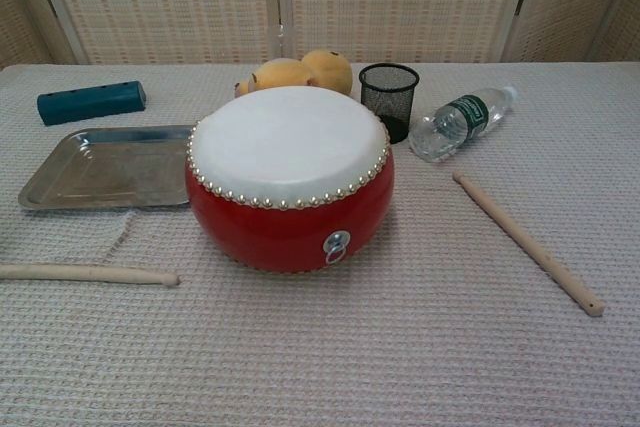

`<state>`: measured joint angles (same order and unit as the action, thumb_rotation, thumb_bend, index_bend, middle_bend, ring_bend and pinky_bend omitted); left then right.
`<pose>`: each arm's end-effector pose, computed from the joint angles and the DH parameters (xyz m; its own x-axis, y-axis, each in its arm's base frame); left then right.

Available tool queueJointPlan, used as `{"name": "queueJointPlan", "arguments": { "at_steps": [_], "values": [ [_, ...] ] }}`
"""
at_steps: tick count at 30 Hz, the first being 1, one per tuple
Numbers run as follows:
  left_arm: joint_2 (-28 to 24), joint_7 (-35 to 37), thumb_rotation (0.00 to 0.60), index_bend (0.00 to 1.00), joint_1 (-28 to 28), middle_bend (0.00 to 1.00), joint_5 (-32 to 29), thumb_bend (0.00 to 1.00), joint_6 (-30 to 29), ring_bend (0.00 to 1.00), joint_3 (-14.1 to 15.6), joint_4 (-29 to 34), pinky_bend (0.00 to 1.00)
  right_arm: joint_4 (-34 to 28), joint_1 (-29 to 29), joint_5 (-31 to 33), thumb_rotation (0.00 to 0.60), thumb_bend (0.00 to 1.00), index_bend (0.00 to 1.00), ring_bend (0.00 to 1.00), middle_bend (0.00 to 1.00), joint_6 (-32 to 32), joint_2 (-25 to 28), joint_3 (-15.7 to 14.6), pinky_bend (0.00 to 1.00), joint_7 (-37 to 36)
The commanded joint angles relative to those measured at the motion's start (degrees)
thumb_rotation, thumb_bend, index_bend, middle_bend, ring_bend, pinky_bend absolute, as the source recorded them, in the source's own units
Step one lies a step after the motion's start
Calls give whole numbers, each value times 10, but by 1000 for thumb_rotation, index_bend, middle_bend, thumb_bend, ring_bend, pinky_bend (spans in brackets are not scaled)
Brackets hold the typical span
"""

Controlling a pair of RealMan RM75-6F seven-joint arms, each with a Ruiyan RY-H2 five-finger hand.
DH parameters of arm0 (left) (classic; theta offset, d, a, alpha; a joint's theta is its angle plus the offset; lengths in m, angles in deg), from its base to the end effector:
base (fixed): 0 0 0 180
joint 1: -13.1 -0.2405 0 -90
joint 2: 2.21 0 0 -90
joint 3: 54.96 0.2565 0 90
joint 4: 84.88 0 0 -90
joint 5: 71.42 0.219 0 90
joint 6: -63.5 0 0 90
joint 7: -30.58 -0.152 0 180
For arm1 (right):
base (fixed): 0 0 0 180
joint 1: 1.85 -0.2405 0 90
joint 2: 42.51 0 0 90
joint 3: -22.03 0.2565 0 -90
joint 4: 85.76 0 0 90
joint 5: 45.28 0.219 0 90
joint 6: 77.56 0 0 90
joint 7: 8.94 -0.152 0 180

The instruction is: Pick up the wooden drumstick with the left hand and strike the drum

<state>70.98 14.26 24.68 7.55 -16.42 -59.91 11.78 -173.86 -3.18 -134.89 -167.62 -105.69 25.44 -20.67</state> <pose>-0.2730 0.2271 0.0910 0.4294 0.0492 0.9018 0.9031 -0.0329 -0.4282 -0.3268 -0.1724 0.1732 0.2899 0.0678 0.9547 -0.9560 -0.0259 0.2921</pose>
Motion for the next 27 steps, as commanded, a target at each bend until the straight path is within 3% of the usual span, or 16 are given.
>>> {"name": "queueJointPlan", "arguments": {
  "at_steps": [1,13,27],
  "values": [
    [29,-28,600,383,34,213,-9,432,53,116,1,-5,46,1,1,-1,600,20,57,20,138,-5,2,2,119,-1],
    [128,-123,600,372,92,207,-102,319,142,116,-6,-41,45,6,3,5,600,19,57,20,138,-6,3,4,119,-8],
    [187,-163,600,443,110,207,-128,316,143,116,5,-53,45,8,-2,11,600,19,69,20,138,7,1,4,119,-6]
  ]
}}
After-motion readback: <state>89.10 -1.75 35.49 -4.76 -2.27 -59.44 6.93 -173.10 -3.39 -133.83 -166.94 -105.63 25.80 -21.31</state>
